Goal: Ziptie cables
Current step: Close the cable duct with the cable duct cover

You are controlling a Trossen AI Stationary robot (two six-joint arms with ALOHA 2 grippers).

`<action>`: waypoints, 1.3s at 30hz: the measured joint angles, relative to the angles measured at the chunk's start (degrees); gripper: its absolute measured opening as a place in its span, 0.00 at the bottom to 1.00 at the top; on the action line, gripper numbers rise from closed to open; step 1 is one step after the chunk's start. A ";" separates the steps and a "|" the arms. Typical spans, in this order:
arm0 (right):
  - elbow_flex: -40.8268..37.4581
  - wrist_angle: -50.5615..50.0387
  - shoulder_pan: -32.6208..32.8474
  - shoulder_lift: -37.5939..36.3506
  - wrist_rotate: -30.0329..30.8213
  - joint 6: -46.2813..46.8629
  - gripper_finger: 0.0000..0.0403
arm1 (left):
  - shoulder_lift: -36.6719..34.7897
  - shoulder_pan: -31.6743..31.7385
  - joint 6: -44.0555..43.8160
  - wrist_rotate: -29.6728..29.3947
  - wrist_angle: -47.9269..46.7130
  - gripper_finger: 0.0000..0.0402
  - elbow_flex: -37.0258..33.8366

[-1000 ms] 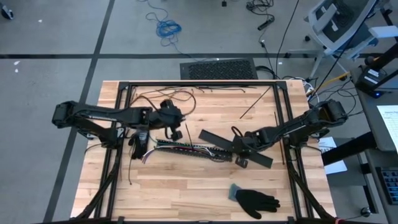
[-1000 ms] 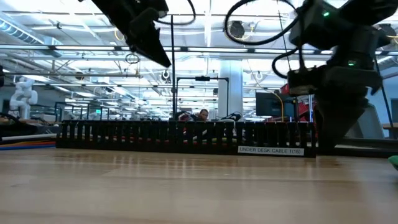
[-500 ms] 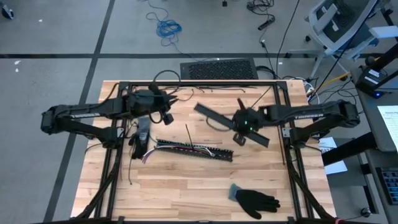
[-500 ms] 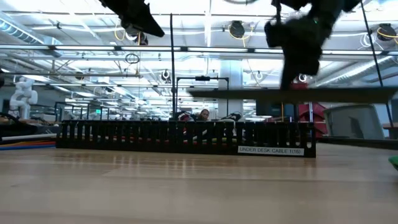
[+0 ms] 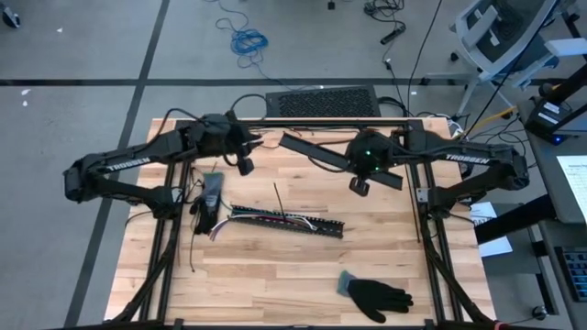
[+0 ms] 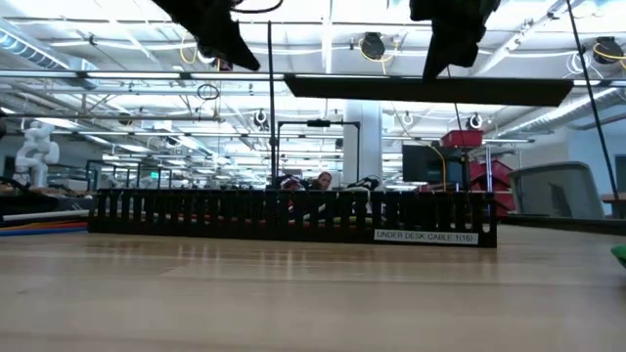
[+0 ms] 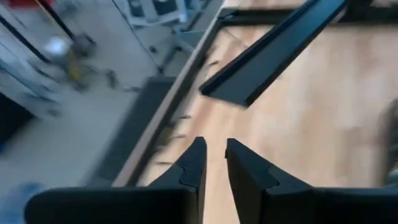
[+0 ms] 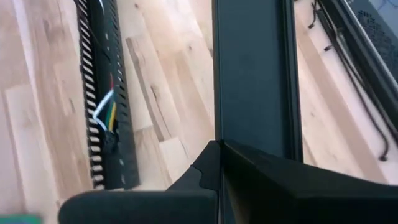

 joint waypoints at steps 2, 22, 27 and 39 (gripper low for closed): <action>0.48 -0.83 -0.36 0.00 -0.62 -2.11 0.00 | -0.31 0.13 -5.74 4.07 -2.75 0.19 2.03; 0.77 3.00 -13.67 -2.27 -29.79 -19.27 0.00 | -0.21 -2.58 37.87 -4.43 -11.77 0.52 3.68; 0.79 4.59 -16.28 -1.79 -32.23 -21.04 0.00 | -0.21 -4.89 33.47 -4.37 -5.20 0.52 3.68; 0.79 10.59 -16.24 -0.24 -34.62 -20.03 0.00 | -0.21 -7.67 31.43 -3.06 2.59 0.52 3.68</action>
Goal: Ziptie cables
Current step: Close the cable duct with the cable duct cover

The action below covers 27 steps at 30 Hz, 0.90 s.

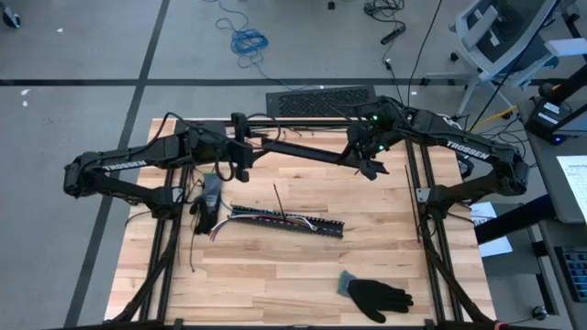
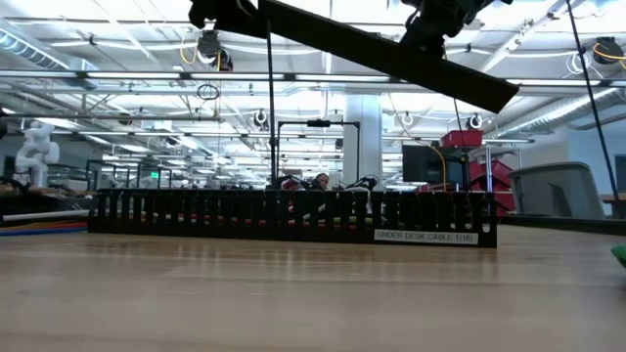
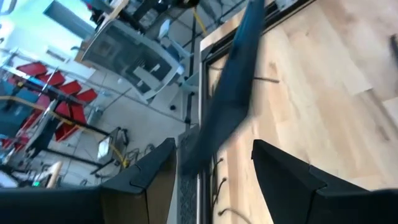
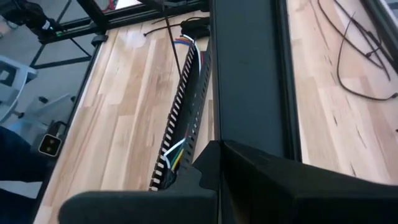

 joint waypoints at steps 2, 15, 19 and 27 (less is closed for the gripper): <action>0.00 0.03 0.00 0.00 0.00 0.77 0.00 | 0.00 -0.62 0.00 0.27 0.04 0.52 0.00; 0.00 -0.03 3.48 -0.02 -2.89 3.78 0.00 | 0.00 -3.94 3.78 3.63 4.70 0.52 0.00; 0.00 -0.20 5.34 -0.02 -2.94 4.40 0.00 | 0.00 -5.58 4.92 5.04 4.74 0.52 0.00; 0.00 -0.18 7.55 -0.02 -3.01 5.21 0.00 | 0.43 -9.70 5.04 4.32 4.72 0.36 0.00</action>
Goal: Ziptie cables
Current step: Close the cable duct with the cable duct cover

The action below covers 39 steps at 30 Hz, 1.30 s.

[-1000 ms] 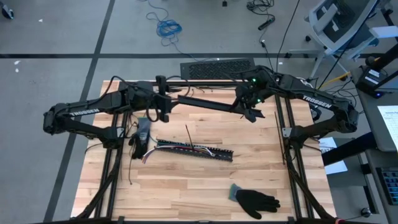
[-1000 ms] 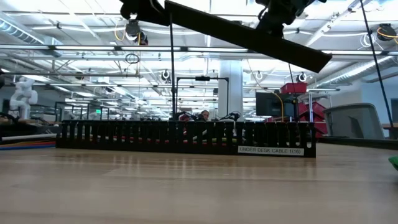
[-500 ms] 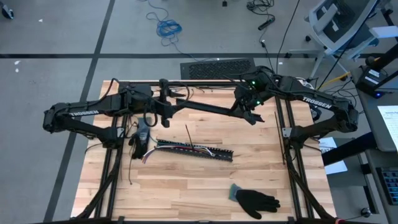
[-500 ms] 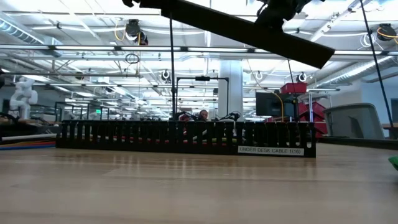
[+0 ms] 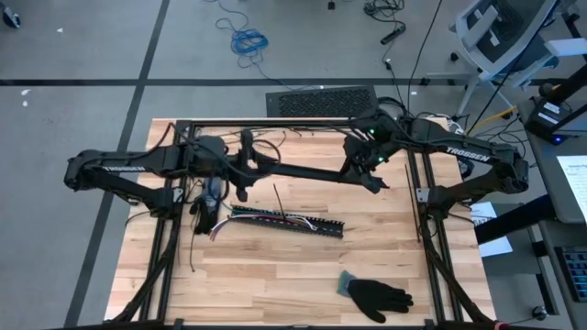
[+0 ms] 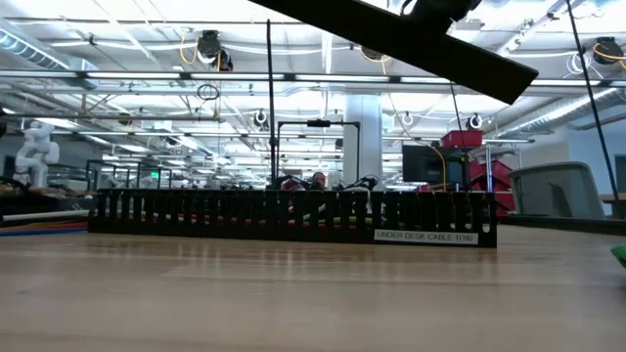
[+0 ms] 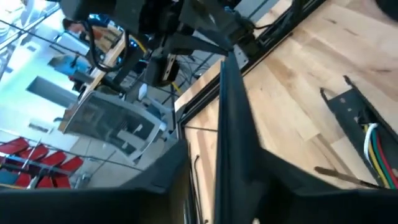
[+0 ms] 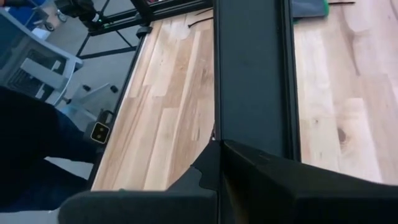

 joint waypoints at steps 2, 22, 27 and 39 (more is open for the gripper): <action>0.00 0.02 0.06 0.00 0.02 0.20 0.00 | 0.79 -1.17 -0.05 -2.81 -0.15 0.23 0.00; 0.00 10.54 -0.03 -0.04 9.09 -3.12 0.23 | 3.85 -4.54 -15.16 -5.60 -1.69 0.00 -0.02; 0.00 16.71 -0.16 -0.04 26.37 -10.17 0.49 | 4.07 -2.57 -21.06 -5.74 -2.46 0.00 -0.02; 0.00 17.66 6.42 0.30 45.36 -24.25 0.71 | 14.34 16.06 -64.15 9.03 7.10 0.00 0.00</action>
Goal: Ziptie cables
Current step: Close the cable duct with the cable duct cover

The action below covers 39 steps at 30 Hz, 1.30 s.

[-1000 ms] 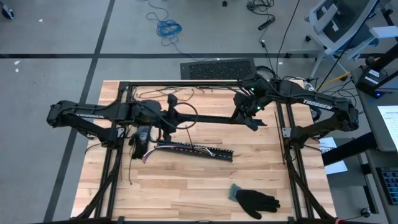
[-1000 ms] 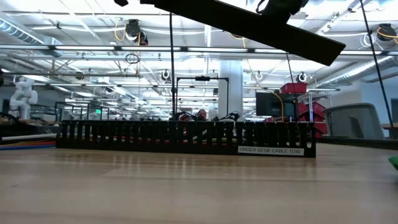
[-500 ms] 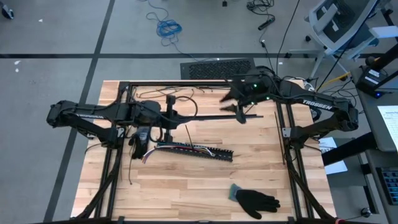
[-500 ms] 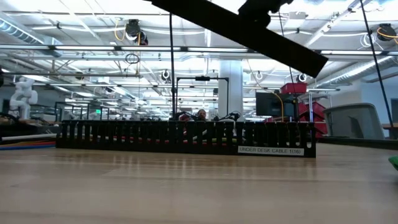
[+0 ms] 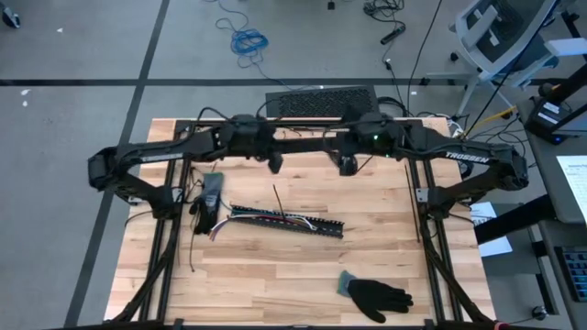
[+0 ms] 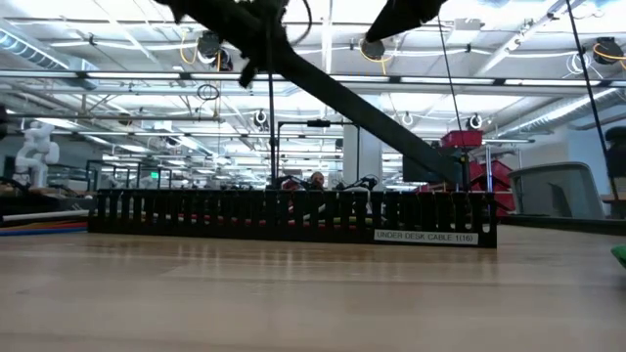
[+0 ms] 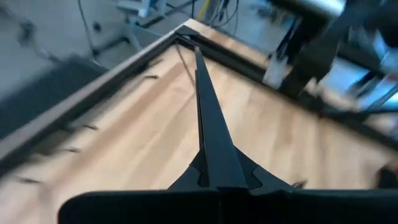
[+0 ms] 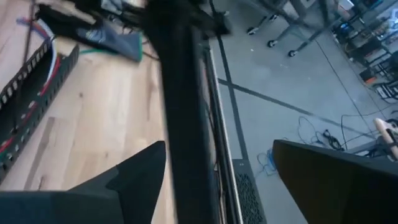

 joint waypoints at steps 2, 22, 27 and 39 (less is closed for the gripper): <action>0.00 -0.32 1.58 0.96 1.43 -0.37 0.72 | 2.18 1.60 -7.78 2.16 3.54 0.00 0.00; 3.17 1.33 2.43 9.23 11.99 3.33 0.86 | 6.41 3.40 -32.14 5.58 13.46 0.00 0.00; 10.00 -5.96 3.38 13.17 11.54 4.72 0.88 | 6.39 3.38 -32.53 5.58 13.52 0.00 0.00; 10.99 -6.30 3.21 15.63 9.86 2.86 0.88 | 6.34 3.36 -33.13 6.87 16.43 0.00 0.00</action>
